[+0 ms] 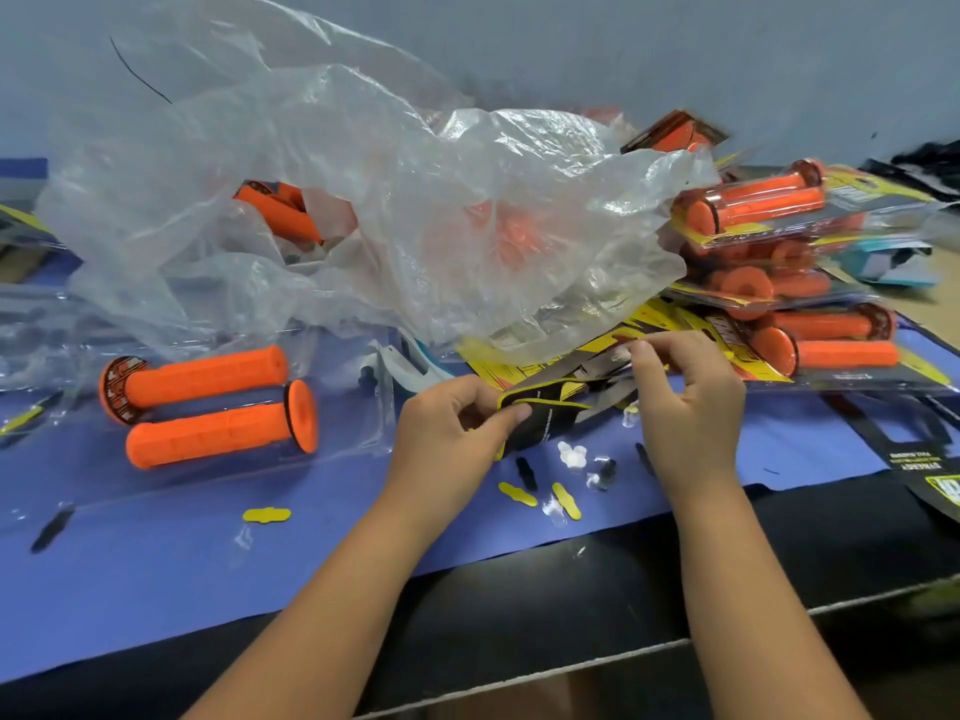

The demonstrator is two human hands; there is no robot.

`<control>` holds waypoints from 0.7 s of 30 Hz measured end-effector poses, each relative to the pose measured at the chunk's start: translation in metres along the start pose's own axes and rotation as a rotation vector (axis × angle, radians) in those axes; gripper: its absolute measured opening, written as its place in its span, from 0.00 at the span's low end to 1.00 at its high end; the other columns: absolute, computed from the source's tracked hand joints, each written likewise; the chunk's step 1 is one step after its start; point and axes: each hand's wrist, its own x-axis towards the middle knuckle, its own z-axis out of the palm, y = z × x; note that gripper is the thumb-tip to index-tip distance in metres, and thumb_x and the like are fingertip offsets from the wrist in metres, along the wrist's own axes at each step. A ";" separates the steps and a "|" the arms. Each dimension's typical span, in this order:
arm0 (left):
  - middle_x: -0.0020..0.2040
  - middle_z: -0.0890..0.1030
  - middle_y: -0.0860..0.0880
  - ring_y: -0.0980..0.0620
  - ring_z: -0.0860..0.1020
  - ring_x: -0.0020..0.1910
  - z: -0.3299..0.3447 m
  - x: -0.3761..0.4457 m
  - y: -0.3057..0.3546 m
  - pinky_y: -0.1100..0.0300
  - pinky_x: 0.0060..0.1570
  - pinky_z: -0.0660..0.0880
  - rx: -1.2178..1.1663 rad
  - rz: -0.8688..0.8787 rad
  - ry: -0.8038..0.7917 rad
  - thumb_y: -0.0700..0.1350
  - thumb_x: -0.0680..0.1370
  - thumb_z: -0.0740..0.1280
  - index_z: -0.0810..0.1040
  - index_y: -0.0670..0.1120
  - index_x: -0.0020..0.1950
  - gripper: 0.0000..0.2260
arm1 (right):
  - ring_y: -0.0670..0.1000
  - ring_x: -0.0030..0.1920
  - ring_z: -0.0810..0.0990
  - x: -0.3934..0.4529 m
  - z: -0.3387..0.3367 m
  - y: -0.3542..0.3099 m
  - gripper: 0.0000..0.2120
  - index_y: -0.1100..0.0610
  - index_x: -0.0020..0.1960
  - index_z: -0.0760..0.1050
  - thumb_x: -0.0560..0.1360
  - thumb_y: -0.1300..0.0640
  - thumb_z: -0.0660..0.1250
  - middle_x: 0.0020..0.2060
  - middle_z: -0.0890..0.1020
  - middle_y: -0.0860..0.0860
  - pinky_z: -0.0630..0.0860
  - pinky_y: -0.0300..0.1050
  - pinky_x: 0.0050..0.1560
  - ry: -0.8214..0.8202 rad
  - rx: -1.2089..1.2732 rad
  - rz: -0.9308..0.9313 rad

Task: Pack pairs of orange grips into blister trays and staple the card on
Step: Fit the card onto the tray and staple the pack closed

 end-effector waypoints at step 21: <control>0.44 0.77 0.49 0.48 0.73 0.42 0.009 -0.005 0.002 0.57 0.44 0.72 0.375 0.811 0.187 0.47 0.75 0.72 0.80 0.44 0.46 0.06 | 0.54 0.43 0.79 0.010 -0.004 -0.033 0.11 0.49 0.43 0.84 0.69 0.46 0.67 0.42 0.82 0.47 0.72 0.51 0.46 -0.634 -0.417 -0.429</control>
